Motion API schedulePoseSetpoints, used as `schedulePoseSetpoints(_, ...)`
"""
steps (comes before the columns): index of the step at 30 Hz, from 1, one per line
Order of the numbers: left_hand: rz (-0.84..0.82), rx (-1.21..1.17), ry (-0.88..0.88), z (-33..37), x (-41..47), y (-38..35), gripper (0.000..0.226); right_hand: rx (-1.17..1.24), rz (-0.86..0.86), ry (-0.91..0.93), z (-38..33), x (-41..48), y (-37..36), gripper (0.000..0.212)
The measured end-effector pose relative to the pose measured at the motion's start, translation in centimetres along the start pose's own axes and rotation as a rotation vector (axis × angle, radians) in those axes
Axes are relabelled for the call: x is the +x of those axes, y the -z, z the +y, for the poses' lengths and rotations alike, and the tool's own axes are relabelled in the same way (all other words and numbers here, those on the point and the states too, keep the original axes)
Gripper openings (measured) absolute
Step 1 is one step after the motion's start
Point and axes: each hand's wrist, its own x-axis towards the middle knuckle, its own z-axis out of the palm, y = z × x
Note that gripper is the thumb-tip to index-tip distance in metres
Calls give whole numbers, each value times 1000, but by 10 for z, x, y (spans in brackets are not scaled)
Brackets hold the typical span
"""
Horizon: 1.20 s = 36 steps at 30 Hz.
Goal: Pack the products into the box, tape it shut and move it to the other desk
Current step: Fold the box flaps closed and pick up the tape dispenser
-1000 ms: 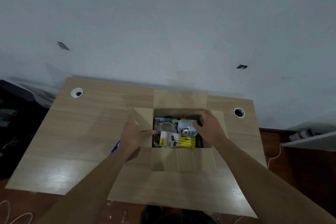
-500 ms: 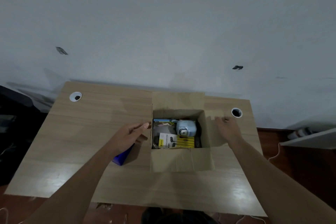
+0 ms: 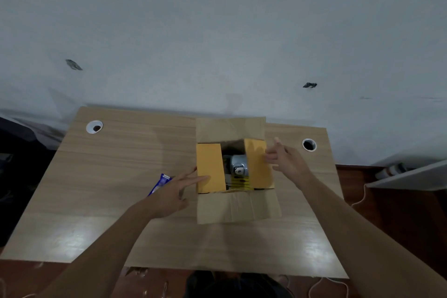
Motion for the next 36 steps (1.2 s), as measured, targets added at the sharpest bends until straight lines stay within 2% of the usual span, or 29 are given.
schedulePoseSetpoints(4,27,-1,8,7,2,-7,98,-19,-20,-11,10,1,-7,61)
schedulePoseSetpoints(9,192,-190,24,14,7,-8,72,-118,-39,18,9,-2,-6,60)
schedulePoseSetpoints(12,258,-154,62,12,14,-4,66,-189,-55,75,8,-3,0,59)
schedulePoseSetpoints(16,340,-254,167,13,32,-5,70,-362,-142,222,24,1,5,40)
schedulePoseSetpoints(18,392,-307,234,18,41,-1,76,-485,-228,225,37,2,7,51)
schedulePoseSetpoints(20,407,-234,228,21,52,6,88,-604,-273,233,52,6,7,64)
schedulePoseSetpoints(22,405,-236,197,27,61,18,106,-625,-272,223,59,7,6,70)
schedulePoseSetpoints(24,404,-386,126,34,71,32,124,-618,-247,212,59,6,4,74)
schedulePoseSetpoints(26,426,-547,74,42,79,42,128,-611,-224,215,60,4,3,81)
schedulePoseSetpoints(28,480,-588,84,49,85,47,103,-587,-200,219,60,2,2,96)
schedulePoseSetpoints(30,576,-528,72,54,86,46,65,-561,-166,258,60,0,1,113)
schedulePoseSetpoints(32,618,-452,39,56,84,41,44,-537,-135,293,60,-4,0,125)
schedulePoseSetpoints(36,598,-305,67,44,73,32,57,-557,-118,335,58,-9,1,124)
